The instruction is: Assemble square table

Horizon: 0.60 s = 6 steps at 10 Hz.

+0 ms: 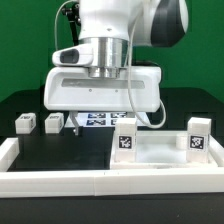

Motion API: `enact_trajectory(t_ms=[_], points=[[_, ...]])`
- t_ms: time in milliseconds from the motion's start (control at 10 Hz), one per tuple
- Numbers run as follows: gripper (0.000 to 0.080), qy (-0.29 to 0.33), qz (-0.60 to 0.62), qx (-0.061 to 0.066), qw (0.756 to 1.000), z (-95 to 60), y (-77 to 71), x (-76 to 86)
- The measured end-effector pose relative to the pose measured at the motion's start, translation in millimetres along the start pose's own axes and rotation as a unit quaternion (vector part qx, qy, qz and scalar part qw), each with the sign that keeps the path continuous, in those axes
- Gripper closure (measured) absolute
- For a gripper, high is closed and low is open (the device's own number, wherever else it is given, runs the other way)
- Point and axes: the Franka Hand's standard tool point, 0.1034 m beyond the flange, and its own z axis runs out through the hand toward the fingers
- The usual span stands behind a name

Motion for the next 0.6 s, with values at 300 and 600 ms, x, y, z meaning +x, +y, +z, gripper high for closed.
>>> enact_trajectory(t_ms=[300, 600], points=[[0.0151, -0.003, 0.023, 0.030, 0.999, -1.7, 11.8, 3.8], [0.0151, -0.012, 0.062, 0.047, 0.997, -0.3, 9.9, 5.5]])
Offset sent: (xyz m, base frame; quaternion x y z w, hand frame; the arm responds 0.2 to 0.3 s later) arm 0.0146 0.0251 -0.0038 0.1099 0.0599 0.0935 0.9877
